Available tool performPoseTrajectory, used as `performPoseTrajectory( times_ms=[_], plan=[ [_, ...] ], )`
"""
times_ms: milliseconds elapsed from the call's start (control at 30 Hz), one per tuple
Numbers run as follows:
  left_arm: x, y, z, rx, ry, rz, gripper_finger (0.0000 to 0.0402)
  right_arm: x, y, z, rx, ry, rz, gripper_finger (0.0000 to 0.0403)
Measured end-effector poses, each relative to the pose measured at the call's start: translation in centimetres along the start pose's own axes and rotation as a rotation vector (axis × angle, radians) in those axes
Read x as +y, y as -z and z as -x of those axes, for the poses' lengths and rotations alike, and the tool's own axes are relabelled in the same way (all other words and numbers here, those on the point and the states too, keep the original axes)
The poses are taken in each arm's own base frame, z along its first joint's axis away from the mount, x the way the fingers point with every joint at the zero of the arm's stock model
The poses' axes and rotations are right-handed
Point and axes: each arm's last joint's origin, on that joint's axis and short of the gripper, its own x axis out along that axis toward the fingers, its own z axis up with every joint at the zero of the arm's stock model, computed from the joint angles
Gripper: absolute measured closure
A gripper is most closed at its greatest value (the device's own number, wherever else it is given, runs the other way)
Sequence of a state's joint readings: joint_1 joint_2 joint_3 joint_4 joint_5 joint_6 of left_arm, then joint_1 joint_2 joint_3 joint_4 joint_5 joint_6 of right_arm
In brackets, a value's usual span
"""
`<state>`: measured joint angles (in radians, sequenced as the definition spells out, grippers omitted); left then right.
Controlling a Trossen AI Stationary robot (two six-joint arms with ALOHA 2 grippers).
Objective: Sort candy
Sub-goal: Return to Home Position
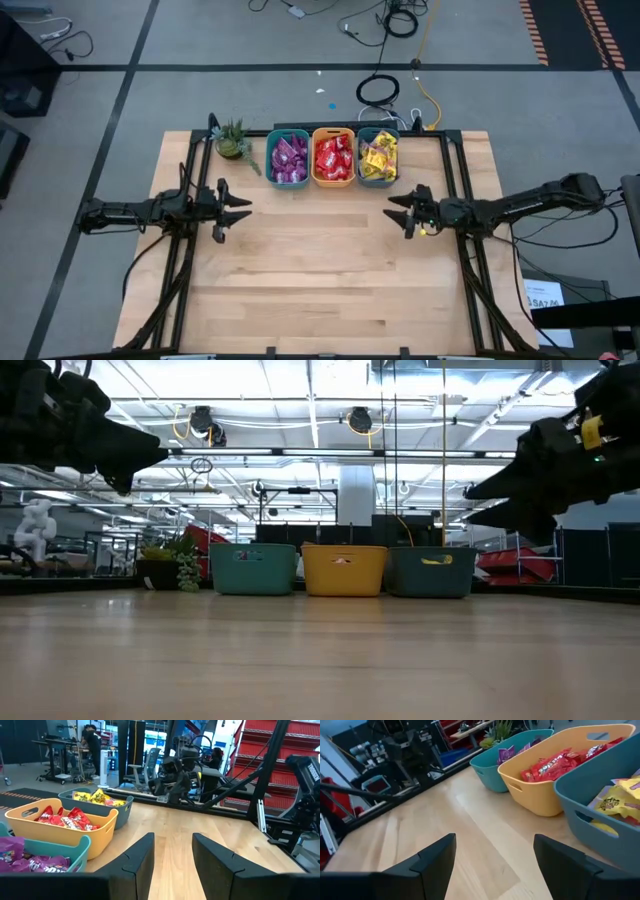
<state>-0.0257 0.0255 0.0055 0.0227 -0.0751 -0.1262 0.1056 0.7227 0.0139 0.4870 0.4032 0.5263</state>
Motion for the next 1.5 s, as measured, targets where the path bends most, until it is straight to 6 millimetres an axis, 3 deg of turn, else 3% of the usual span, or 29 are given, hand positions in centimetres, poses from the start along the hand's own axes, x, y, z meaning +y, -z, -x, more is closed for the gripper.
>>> performPoseTrajectory(
  times_ms=[200, 400, 533, 800, 1000, 1167, 1500],
  plan=[
    [0.0, 0.0, 0.0, -0.001, 0.0, 0.019, 0.0259, 0.5, 0.6, 1.4, -0.002, 0.039, 0.057, 0.0142],
    [0.0, 0.0, 0.0, -0.002, -0.006, 0.019, 0.0259, 0.2, -0.3, 2.7, -0.104, 0.108, 0.084, 0.0142],
    [0.0, 0.0, 0.0, -0.002, -0.009, 0.024, 0.0259, 0.1, -0.6, 3.5, -0.085, -0.008, 0.079, 0.0142],
    [0.0, 0.0, 0.0, -0.003, -0.012, 0.025, 0.0259, 0.3, -2.2, 5.1, -0.233, -0.162, 0.147, 0.0142],
    [0.0, -0.1, 0.0, -0.009, -0.015, 0.025, 0.0259, 0.6, -2.1, 5.2, -0.179, -0.293, 0.121, 0.0142],
    [0.0, -0.1, 0.0, -0.012, -0.015, 0.024, 0.0259, 0.7, -2.3, 5.3, -0.203, -0.303, 0.139, 0.0142],
    [0.0, -0.1, 0.0, -0.013, -0.015, 0.026, 0.0259, 0.4, -2.2, 5.1, -0.219, -0.255, 0.34, 0.0142]
  ],
)
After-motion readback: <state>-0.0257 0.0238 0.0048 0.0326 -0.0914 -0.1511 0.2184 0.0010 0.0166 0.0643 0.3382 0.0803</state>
